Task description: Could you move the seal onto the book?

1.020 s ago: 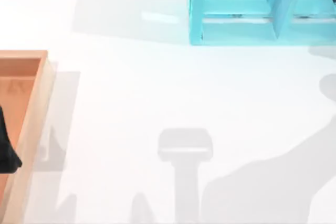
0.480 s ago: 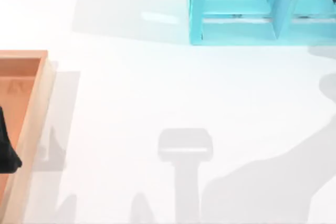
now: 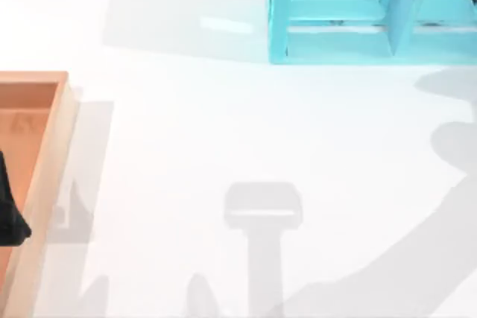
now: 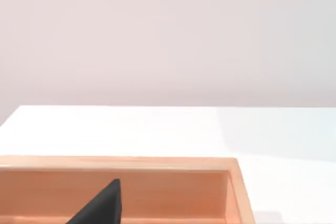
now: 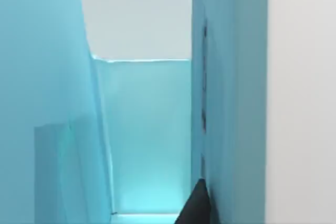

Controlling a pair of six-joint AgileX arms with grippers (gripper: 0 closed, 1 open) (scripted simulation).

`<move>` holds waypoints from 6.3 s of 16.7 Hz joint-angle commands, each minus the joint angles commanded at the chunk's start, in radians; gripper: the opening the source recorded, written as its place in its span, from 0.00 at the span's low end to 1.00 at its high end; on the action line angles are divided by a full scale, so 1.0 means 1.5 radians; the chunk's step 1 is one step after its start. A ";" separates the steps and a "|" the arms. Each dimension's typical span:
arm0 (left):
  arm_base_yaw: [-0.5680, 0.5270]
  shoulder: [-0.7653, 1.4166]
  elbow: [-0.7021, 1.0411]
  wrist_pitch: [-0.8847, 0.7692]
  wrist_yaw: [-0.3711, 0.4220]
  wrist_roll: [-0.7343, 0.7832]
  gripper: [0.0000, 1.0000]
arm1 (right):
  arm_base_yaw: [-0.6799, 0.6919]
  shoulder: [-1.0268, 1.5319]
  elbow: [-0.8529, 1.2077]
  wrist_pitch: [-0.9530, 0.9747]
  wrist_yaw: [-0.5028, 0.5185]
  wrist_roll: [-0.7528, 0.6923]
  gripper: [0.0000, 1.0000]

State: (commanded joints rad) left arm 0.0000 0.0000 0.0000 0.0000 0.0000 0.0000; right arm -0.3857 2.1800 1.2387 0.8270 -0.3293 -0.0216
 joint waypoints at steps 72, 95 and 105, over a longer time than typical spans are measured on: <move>0.000 0.000 0.000 0.000 0.000 0.000 1.00 | 1.037 -0.042 -0.104 -0.213 0.892 -0.709 0.30; 0.000 0.000 0.000 0.000 0.000 0.000 1.00 | 1.082 -0.056 -0.085 -0.284 0.924 -0.640 1.00; 0.000 0.000 0.000 0.000 0.000 0.000 1.00 | 1.279 -0.096 -0.070 -0.698 1.060 -0.280 1.00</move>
State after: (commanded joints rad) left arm 0.0000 0.0000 0.0000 0.0000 0.0000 0.0000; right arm 1.5332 2.0364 1.1334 -0.2205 1.2605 -0.4414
